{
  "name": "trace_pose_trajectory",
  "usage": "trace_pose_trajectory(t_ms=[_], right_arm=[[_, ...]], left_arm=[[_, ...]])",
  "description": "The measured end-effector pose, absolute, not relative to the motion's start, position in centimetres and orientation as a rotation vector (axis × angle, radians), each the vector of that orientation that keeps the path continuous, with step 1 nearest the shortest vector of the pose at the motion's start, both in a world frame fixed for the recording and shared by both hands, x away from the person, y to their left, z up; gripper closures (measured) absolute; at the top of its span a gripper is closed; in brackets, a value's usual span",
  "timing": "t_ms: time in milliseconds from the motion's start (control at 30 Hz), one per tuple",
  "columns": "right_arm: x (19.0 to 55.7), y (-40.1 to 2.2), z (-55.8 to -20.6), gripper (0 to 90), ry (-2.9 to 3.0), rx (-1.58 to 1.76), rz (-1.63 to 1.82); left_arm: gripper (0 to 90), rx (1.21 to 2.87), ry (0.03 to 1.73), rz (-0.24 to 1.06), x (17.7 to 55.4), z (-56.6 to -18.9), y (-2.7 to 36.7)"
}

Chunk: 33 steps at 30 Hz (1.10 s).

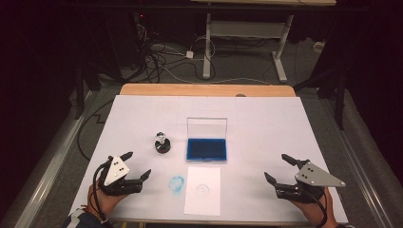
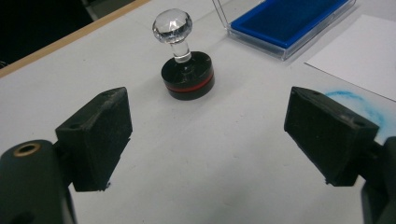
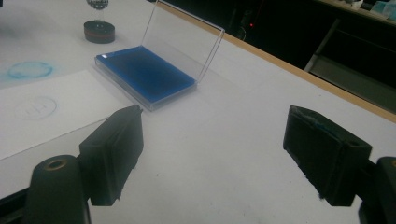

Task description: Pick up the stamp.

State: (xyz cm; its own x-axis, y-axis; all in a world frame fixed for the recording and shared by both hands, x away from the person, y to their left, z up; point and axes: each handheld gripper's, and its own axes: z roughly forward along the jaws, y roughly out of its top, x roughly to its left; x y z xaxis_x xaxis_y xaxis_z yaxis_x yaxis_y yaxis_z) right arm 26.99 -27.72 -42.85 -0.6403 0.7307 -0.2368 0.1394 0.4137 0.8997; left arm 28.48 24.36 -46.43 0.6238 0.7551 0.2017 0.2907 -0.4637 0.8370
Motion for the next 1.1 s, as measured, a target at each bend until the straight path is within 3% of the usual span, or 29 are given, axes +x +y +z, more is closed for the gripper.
trace_pose_trajectory(t_ms=[367,633,833,1100], right_arm=[[27.0,-27.4,-42.9,20.2,2.083,0.714,1.211],[27.0,-27.2,-42.9,20.1,2.090,0.707,1.213],[27.0,-27.0,-42.9,19.8,2.093,0.697,1.206],[27.0,-26.9,-43.0,20.2,2.104,0.695,1.185]], left_arm=[[14.6,2.043,0.841,0.693,28.7,-46.2,24.7],[15.1,2.052,0.812,0.666,30.0,-43.8,24.4],[15.1,2.065,0.780,0.721,30.0,-43.4,24.2],[15.2,2.091,0.764,0.703,30.7,-42.6,23.9]])
